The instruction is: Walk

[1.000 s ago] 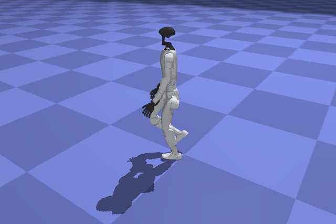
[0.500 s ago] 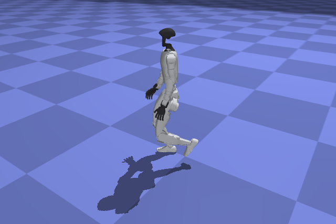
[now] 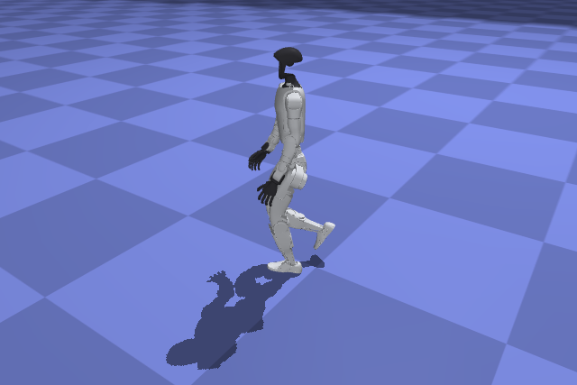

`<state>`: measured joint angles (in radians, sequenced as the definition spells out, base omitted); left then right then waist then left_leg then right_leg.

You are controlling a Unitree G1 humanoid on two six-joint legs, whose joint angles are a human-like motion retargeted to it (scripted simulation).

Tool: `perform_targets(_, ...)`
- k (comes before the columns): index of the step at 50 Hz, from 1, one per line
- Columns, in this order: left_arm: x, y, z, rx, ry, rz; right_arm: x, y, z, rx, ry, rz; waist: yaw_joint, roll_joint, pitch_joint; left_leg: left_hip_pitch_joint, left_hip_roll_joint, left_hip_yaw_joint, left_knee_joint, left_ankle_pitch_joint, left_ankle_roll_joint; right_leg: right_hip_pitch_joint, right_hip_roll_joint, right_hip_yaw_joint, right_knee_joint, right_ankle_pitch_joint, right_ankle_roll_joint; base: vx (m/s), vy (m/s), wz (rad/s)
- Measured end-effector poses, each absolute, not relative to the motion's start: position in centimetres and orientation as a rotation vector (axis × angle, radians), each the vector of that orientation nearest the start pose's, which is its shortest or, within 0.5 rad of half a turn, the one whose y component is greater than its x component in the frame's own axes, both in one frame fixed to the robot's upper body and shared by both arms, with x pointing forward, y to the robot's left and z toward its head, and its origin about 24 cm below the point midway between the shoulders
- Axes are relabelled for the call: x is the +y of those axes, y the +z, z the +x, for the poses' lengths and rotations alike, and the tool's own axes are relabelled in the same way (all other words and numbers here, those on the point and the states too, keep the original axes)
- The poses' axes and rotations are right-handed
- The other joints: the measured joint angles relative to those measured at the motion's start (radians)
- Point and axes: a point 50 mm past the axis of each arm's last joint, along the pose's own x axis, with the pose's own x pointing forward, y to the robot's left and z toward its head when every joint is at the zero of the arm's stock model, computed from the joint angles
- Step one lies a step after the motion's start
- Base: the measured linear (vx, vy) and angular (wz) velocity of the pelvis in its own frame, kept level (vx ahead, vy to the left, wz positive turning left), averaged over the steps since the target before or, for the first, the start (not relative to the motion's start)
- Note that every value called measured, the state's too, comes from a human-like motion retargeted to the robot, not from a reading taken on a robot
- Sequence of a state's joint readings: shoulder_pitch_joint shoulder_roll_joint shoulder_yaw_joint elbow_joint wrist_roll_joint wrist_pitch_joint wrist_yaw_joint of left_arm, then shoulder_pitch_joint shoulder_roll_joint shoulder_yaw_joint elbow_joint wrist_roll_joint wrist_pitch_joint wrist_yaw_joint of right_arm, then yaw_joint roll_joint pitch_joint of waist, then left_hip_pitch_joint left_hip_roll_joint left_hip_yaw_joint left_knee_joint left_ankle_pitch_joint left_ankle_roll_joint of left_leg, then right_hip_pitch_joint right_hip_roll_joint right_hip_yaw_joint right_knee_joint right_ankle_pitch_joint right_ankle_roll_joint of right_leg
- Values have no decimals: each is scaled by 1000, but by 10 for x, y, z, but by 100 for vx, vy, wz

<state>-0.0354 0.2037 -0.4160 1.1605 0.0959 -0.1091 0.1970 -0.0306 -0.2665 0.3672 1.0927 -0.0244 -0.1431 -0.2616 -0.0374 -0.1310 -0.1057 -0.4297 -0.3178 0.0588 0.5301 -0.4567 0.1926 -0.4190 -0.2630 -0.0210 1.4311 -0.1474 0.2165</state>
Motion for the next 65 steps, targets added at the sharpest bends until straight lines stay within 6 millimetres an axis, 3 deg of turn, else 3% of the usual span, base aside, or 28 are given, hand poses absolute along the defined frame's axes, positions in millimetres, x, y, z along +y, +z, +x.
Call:
perform_targets(4,191,-131,180,798,-108,611,-220,-146,124,924,-20,-559,-53,45,13,148,15,-37,-113,-28,-4,-196,-28,-17,112,-127,-79,-1,3,19)
perform_targets(7,190,-110,217,688,-54,597,-224,-147,118,944,-44,-555,-84,89,25,251,46,-64,-203,-29,-20,-313,-10,-47,36,-197,-108,0,0,23)
perform_targets(10,188,-93,243,601,-22,571,-227,-149,111,973,-69,-545,-104,118,36,338,73,-84,-263,-33,-35,-375,24,-75,-128,-227,-107,1,-2,25)
perform_targets(13,185,-83,254,550,-23,558,-230,-151,104,999,-91,-537,-113,130,42,399,93,-92,-264,-54,-50,-386,72,-76,-316,-237,-86,1,-4,26)
perform_targets(18,179,-93,241,578,-82,563,-229,-155,90,1034,-108,-540,-99,130,34,433,120,-92,-107,-120,-75,-325,139,-62,-472,-260,-93,0,-2,8)
perform_targets(23,176,-131,184,783,-183,584,-231,-152,96,999,-136,-574,-59,181,30,339,235,-73,327,-93,-149,-197,244,-101,-518,-289,-159,0,-5,3)
perform_targets(26,176,-152,140,935,-248,598,-231,-145,113,925,-147,-600,-20,215,19,190,331,-49,668,27,-187,-138,312,-119,-571,-326,-203,-3,-6,4)
perform_targets(30,180,-166,100,1073,-305,613,-233,-130,148,793,-151,-646,34,214,3,-38,418,-18,969,69,-144,-61,354,-109,-680,-351,-224,-3,-6,15)
perform_targets(34,185,-169,78,1129,-307,594,-234,-113,178,680,-152,-671,76,189,6,-222,419,-1,1019,14,-99,34,360,-86,-780,-354,-211,0,0,0)
perform_targets(38,188,-170,68,1145,-265,547,-232,-100,198,599,-156,-667,104,169,17,-325,384,24,842,-23,-88,130,352,-69,-847,-356,-186,0,0,0)
perform_targets(45,189,-169,70,1126,-195,512,-227,-97,203,564,-127,-667,98,124,7,-283,239,35,231,-17,-119,255,280,-70,-867,-372,-139,0,2,17)
perform_targets(50,188,-167,79,1095,-185,534,-220,-120,171,694,-69,-668,71,74,-25,-203,146,33,159,4,-84,257,203,-54,-654,-376,-85,2,4,46)
perform_targets(55,186,-159,111,997,-197,586,-214,-142,135,861,-17,-632,7,-14,-31,-51,11,26,33,-2,-16,107,63,-19,-193,-124,13,1,5,56)
perform_targets(58,184,-151,137,908,-202,619,-214,-149,119,927,-2,-627,-32,-15,-26,39,-6,8,-22,-34,2,-25,10,-16,19,-95,-21,1,4,35)
perform_targets(60,184,-141,162,840,-188,635,-217,-150,117,943,-6,-629,-45,10,-14,124,9,-10,-115,-32,2,-126,-3,-19,95,-127,-67,0,5,18)
perform_targets(65,181,-122,197,725,-140,634,-223,-153,101,991,-35,-625,-92,47,2,268,28,-36,-200,-63,-12,-321,-27,-43,68,-270,-135,0,1,28)
